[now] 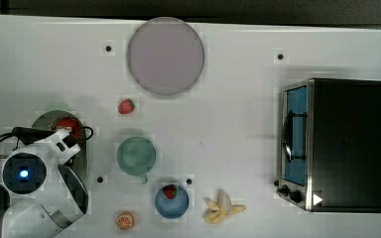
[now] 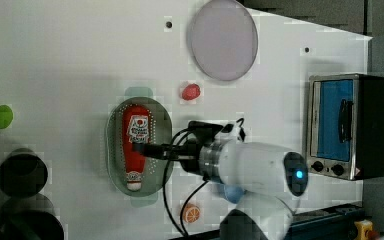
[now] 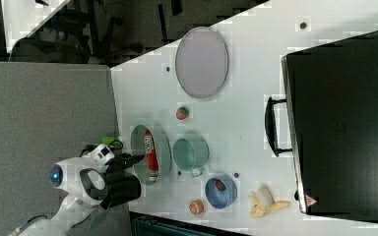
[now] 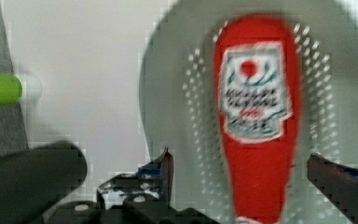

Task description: Pick Ketchup from the table and place it in strainer.

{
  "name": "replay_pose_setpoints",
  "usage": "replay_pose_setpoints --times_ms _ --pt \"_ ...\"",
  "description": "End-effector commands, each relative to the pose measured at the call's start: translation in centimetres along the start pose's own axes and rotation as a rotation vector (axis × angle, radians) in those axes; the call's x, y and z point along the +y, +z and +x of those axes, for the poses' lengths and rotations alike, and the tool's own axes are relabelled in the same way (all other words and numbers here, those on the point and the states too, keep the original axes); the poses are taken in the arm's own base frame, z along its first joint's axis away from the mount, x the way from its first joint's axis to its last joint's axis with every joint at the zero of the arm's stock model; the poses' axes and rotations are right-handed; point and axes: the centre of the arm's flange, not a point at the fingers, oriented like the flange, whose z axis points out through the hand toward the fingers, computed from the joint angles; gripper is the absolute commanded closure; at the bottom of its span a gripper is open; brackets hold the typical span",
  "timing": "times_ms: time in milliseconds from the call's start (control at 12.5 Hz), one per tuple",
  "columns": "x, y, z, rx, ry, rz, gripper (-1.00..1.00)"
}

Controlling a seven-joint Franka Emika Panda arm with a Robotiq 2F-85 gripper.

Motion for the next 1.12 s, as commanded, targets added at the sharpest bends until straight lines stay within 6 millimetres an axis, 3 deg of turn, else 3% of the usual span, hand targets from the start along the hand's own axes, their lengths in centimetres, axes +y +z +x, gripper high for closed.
replay_pose_setpoints --times_ms 80,320,560,880,1120 --pt "3.4 -7.8 5.9 0.124 0.181 -0.036 -1.00" --pt "9.6 -14.9 10.0 0.184 0.320 -0.135 -1.00" --pt "14.8 -23.6 12.2 0.217 0.464 -0.210 -1.00" --pt "19.9 -34.8 11.8 0.151 0.654 -0.228 -1.00" --pt "21.5 -39.9 10.9 0.071 0.708 -0.262 -1.00"
